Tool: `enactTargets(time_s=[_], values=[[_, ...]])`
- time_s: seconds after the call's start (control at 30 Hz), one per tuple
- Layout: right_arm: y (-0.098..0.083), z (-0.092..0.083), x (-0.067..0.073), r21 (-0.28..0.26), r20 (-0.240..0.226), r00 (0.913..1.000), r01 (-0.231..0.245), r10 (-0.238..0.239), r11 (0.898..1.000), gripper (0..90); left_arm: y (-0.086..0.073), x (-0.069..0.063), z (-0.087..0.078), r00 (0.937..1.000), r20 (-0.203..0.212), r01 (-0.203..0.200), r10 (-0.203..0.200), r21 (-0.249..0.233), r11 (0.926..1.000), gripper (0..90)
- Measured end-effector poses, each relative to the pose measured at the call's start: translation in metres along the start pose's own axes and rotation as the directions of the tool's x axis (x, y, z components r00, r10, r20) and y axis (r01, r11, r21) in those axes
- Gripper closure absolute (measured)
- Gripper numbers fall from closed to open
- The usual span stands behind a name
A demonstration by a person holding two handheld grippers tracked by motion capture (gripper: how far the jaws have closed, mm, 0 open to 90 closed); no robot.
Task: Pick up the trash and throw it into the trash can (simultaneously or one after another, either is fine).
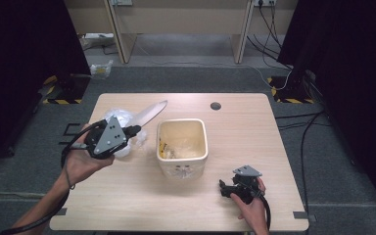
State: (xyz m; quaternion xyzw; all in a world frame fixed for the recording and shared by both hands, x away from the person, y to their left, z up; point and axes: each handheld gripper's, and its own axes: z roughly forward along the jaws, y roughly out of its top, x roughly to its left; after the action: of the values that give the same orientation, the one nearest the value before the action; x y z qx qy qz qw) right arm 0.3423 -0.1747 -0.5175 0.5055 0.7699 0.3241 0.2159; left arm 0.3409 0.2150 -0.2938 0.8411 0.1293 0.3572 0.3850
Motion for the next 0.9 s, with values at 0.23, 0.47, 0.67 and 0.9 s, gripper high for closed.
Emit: enactTargets(time_s=[0.23,0.47,0.67,0.9], values=[[0.0,0.0,0.0,0.001,0.0,1.0,0.003,-0.003,1.0,10.6,0.013,-0.012,0.004,0.9992,0.037,-0.017,0.018,-0.032,0.9994,89.1],[0.0,0.0,0.0,0.001,0.001,1.0,0.005,-0.005,1.0,10.6,0.022,-0.021,0.004,0.9969,0.068,-0.036,0.04,-0.048,0.9982,89.1],[0.0,0.0,0.0,0.001,0.001,1.0,0.005,-0.005,1.0,10.6,0.034,-0.032,0.008,0.9933,0.102,-0.048,0.055,-0.074,0.9961,89.0],[0.0,0.0,0.0,0.002,0.0,1.0,-0.001,0.001,1.0,10.6,0.044,-0.044,0.016,0.9895,0.133,-0.044,0.056,-0.092,0.9948,89.0]])
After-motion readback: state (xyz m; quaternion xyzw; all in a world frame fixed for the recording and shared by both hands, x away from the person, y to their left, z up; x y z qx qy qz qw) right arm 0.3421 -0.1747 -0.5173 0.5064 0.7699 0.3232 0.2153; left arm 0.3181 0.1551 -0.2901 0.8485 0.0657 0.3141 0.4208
